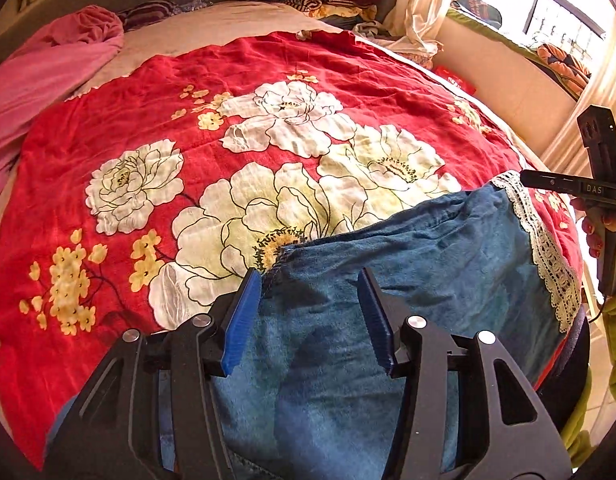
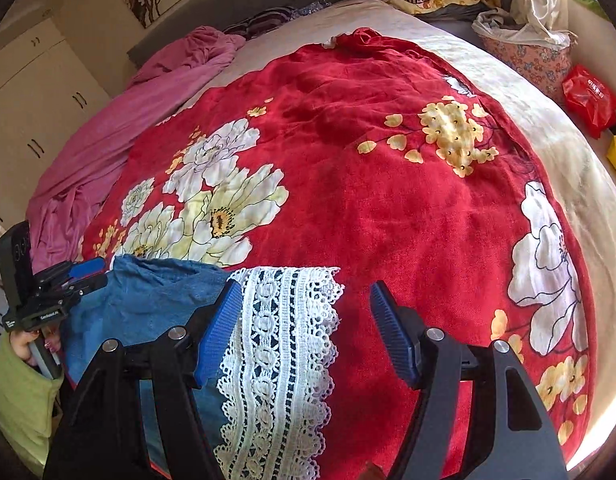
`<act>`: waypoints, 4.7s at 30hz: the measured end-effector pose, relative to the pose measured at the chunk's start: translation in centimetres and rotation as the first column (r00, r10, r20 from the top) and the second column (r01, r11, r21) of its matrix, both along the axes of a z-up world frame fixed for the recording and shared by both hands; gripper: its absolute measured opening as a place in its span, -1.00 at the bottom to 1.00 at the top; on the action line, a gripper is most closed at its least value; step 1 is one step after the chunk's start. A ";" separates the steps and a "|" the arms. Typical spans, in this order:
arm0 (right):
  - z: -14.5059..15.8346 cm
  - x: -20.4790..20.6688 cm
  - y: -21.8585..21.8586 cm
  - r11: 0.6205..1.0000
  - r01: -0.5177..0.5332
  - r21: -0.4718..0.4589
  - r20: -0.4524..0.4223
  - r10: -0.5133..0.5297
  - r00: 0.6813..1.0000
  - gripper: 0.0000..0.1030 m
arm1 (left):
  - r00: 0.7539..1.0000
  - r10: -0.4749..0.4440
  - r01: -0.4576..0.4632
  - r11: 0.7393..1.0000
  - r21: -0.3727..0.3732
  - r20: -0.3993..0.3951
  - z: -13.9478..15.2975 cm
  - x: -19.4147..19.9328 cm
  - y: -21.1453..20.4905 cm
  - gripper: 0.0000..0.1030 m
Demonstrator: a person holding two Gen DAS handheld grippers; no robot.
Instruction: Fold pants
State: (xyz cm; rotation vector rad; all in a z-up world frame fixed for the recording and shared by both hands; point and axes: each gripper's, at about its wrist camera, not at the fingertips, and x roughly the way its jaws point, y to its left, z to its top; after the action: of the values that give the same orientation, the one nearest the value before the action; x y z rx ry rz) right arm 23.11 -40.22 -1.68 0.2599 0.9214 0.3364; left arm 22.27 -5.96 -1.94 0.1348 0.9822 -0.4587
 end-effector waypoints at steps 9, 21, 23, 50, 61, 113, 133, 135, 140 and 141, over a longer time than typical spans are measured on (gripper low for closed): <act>-3.0 1.2 1.1 0.996 -0.068 0.050 -0.056 0.071 0.996 -0.11 | 0.992 -0.031 0.024 0.998 -0.056 -0.121 -3.1 2.5 -0.7 -0.09; -1.3 -1.5 1.7 0.996 -0.086 0.038 0.054 0.084 0.995 -0.69 | 0.999 -0.051 0.050 0.994 -0.096 0.001 -0.3 0.9 -1.1 -0.98; 0.1 -2.0 1.5 0.997 -0.077 0.020 0.102 0.074 0.992 -0.69 | 0.999 -0.027 0.031 0.994 -0.102 0.035 0.7 0.8 -1.1 -0.98; 2.4 -0.9 -0.5 0.983 0.130 -0.128 0.141 -0.112 0.984 -0.08 | 0.986 0.144 -0.149 0.987 0.058 0.087 -2.7 2.5 -2.4 -0.70; 2.4 -9.6 -0.6 0.992 0.126 -0.032 0.162 -0.119 0.980 0.14 | 0.975 0.164 -0.155 0.985 -0.071 0.153 2.0 -4.8 -0.1 -0.35; -2.7 -13.7 -0.2 0.993 0.095 -0.068 0.014 -0.094 0.995 -0.03 | 0.810 0.583 -0.580 0.812 -0.061 0.061 -2.0 -17.1 17.0 -0.11; 5.0 -18.4 3.8 0.977 0.088 -0.196 0.262 -0.034 0.965 0.43 | 0.843 0.497 -0.492 0.867 -0.078 0.206 5.9 -19.4 13.2 0.26; 5.6 -18.6 4.6 0.976 0.074 -0.204 0.281 -0.014 0.960 0.49 | 0.855 0.476 -0.469 0.879 -0.083 0.208 6.2 -19.0 12.1 0.27; 5.7 -18.2 7.1 0.975 0.022 -0.219 0.284 0.042 0.958 0.54 | 0.886 0.414 -0.407 0.910 -0.078 0.209 6.3 -17.4 9.1 0.30; 5.4 -18.0 7.7 0.974 0.009 -0.225 0.276 0.055 0.959 0.54 | 0.893 0.401 -0.393 0.916 -0.079 0.206 6.2 -17.0 8.5 0.31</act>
State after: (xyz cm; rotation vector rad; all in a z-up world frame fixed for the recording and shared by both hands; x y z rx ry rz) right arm 5.15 -32.56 3.75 -0.0080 0.6737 0.2791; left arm 5.30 2.55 4.25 -0.0498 0.7582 -0.0803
